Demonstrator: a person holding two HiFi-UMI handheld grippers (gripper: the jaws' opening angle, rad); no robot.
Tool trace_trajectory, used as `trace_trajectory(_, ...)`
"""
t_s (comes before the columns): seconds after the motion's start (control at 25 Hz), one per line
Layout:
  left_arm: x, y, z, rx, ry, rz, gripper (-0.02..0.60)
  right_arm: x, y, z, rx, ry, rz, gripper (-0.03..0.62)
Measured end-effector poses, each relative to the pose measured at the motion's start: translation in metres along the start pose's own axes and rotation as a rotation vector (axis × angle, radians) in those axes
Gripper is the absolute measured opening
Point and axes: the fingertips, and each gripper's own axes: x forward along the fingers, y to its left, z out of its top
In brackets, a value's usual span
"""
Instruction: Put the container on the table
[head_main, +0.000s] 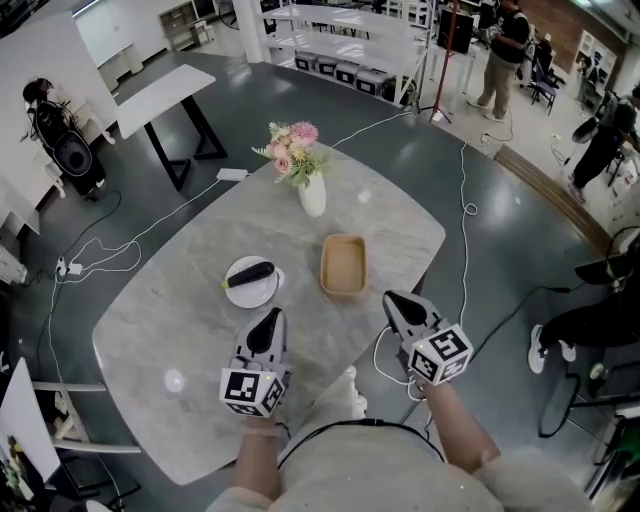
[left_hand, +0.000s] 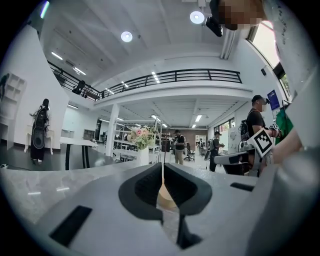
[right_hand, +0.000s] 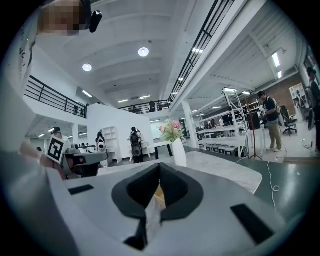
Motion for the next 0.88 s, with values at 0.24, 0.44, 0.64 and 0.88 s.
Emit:
trace_trajectory(0.24,-0.008,0.000,0.002,0.002,-0.011,0.006,0.015,-0.005,0.010,0.008,-0.070,-0.028,-0.006,0.008)
trace_trajectory(0.44,-0.011,0.002,0.003,0.002,-0.015,0.012,0.015,-0.009,0.010,0.014,-0.094,-0.052,-0.026,0.008)
trace_trajectory(0.64,-0.012,0.000,0.003,0.000,-0.019,0.010,0.015,-0.012,0.010,0.016,-0.101,-0.061,-0.032,0.008)
trace_trajectory(0.88,-0.015,0.002,0.002,0.001,-0.020,0.007,0.015,-0.014,0.013,0.015,-0.102,-0.070,-0.040,0.007)
